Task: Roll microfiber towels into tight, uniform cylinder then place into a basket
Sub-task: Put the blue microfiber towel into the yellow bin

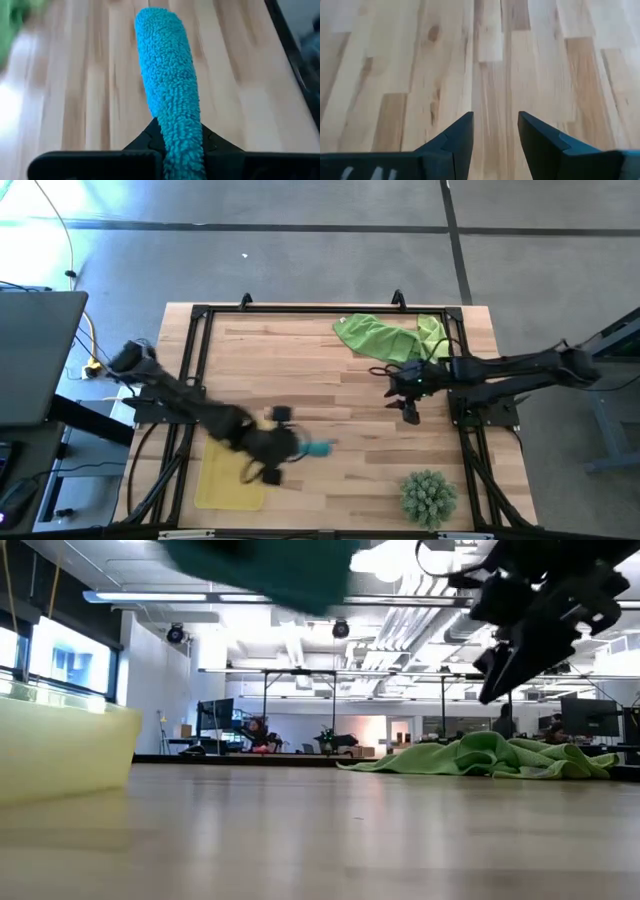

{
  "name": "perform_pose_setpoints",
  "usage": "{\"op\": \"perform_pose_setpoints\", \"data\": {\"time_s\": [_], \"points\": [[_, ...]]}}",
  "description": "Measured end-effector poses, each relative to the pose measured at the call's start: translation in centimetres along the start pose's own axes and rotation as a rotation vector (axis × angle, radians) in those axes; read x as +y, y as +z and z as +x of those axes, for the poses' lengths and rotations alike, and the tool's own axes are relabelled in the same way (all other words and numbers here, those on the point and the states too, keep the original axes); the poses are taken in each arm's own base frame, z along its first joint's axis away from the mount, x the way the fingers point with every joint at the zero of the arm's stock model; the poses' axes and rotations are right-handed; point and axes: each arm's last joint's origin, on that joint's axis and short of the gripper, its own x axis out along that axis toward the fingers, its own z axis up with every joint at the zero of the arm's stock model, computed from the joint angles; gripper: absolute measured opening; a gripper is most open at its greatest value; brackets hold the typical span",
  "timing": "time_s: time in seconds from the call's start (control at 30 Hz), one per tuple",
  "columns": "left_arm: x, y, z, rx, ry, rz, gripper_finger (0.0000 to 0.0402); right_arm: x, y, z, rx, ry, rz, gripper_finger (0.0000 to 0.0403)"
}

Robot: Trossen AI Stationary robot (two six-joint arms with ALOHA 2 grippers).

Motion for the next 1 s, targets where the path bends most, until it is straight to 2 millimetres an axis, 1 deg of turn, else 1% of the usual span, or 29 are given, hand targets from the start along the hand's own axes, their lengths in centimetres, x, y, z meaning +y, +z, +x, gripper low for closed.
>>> {"op": "perform_pose_setpoints", "data": {"time_s": [0.07,0.1,0.13,0.17,0.23,0.3,0.33,0.37,0.47,0.5,0.6,0.7,0.8,0.9,1.0], "points": [[-1.4,-0.6,-2.1,-0.006,-0.033,-0.063,0.0019,0.3,0.0,-0.6,-0.021,0.002,-0.013,0.0146],[-2.1,-1.2,-3.1,0.012,-0.046,-0.081,0.0019,0.4,0.1,-0.7,-0.037,0.003,-0.02,0.0146],[-2.8,-2.3,-3.9,0.062,-0.036,-0.08,0.0019,0.6,0.3,-0.8,-0.054,-0.002,-0.029,0.0146],[-3.4,-3.1,-4.5,0.084,-0.027,-0.086,0.0019,0.7,0.3,-0.9,-0.056,-0.015,-0.034,0.0146],[-5.1,-3.8,-5.4,0.079,-0.042,-0.123,0.0019,0.9,0.2,-1.1,-0.063,-0.039,-0.046,0.0146],[-6.2,-5.6,-6.1,0.154,-0.004,-0.126,0.002,1.2,0.4,-1.1,-0.081,-0.057,-0.059,0.0146],[-6.8,-6.2,-6.2,0.166,0.004,-0.145,0.002,1.3,0.2,-1.2,-0.074,-0.065,-0.06,0.0146],[-7.5,-6.4,-6.2,0.17,0.006,-0.176,0.002,1.5,0.3,-1.3,-0.081,-0.07,-0.057,0.0146],[-8.7,-8.5,-6.4,0.248,0.068,-0.189,0.002,2.0,0.3,-1.4,-0.093,-0.073,-0.062,0.0146],[-9.3,-8.7,-6.3,0.246,0.067,-0.208,0.002,2.2,0.3,-1.4,-0.103,-0.067,-0.061,0.0146],[-10.5,-10.3,-5.9,0.301,0.117,-0.19,0.002,2.8,0.3,-1.4,-0.107,-0.048,-0.078,0.0146],[-11.9,-11.1,-5.1,0.338,0.104,-0.192,0.002,3.4,0.3,-1.3,-0.115,-0.074,-0.08,0.0146],[-12.7,-12.0,-4.1,0.388,0.122,-0.172,0.0021,3.7,0.2,-1.4,-0.125,-0.132,-0.085,0.0146],[-13.2,-12.5,-3.1,0.432,0.136,-0.149,0.0021,4.0,0.1,-1.4,-0.13,-0.157,-0.083,0.0146],[-13.2,-12.6,-2.4,0.459,0.137,-0.121,0.0021,4.2,0.1,-1.4,-0.13,-0.144,-0.06,0.0146]]}}
